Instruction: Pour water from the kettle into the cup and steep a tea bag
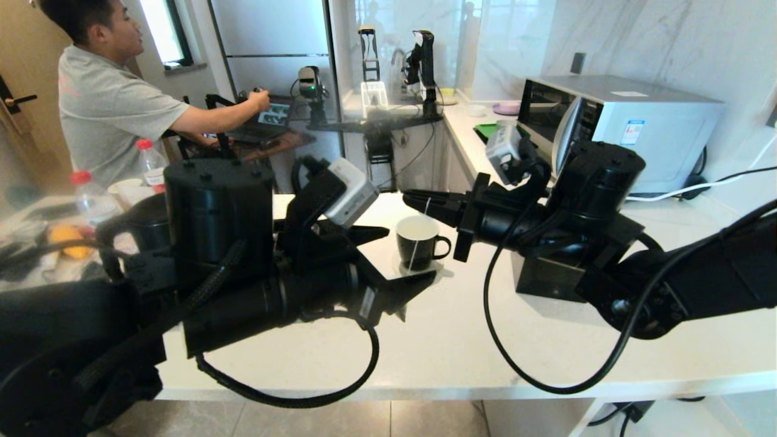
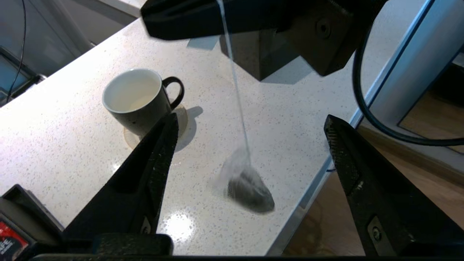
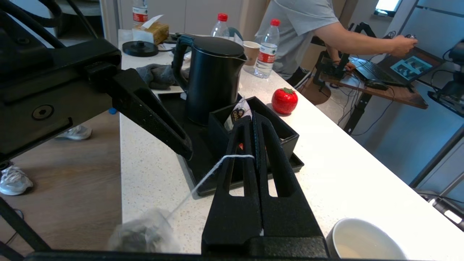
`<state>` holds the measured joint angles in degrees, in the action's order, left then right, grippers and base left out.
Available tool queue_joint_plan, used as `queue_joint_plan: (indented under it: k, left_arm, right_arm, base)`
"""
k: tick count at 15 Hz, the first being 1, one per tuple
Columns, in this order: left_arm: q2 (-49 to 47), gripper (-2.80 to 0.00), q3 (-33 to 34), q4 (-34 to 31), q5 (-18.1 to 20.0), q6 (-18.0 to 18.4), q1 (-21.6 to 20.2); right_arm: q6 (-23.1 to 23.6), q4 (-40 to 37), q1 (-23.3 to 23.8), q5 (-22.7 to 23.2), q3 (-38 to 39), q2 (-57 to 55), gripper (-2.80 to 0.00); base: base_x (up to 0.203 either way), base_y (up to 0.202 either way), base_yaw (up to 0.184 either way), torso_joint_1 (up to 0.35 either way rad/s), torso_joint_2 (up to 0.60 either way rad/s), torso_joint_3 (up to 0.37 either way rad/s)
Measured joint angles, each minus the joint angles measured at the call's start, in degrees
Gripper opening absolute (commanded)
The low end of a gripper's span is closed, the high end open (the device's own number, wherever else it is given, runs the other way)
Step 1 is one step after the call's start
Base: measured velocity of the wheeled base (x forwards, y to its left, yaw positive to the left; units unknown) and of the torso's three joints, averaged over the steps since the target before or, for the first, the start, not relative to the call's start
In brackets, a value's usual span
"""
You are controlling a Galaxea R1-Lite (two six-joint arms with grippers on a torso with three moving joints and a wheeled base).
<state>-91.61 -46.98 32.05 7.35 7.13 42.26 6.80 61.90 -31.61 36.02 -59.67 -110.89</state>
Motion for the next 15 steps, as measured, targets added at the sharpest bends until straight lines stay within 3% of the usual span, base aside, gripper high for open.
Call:
queue_joint_plan:
  k: [1,9,15]
  left_arm:
    - [0.1,-2.8,0.4,0.0,0.0,0.0,-0.4]
    - [1.8,-2.8,2.8,0.0,-1.6,0.1,-5.8]
    - [4.4,-2.8,4.8,0.0,-0.5,0.1,-16.4]
  right_arm:
    - [0.0,0.0,0.0,0.0,0.0,0.0,-2.8]
    - [0.0,0.0,0.6,-1.0,0.3,0.3,-2.8]
    - [0.0,0.0,1.5,-4.5,0.1,0.4,-2.8]
  base:
    - [0.0,0.0,0.0,0.0,0.0,0.0]
    - [0.0,0.0,0.0,0.0,0.0,0.0]
    - [0.0,0.0,0.0,0.0,0.0,0.0]
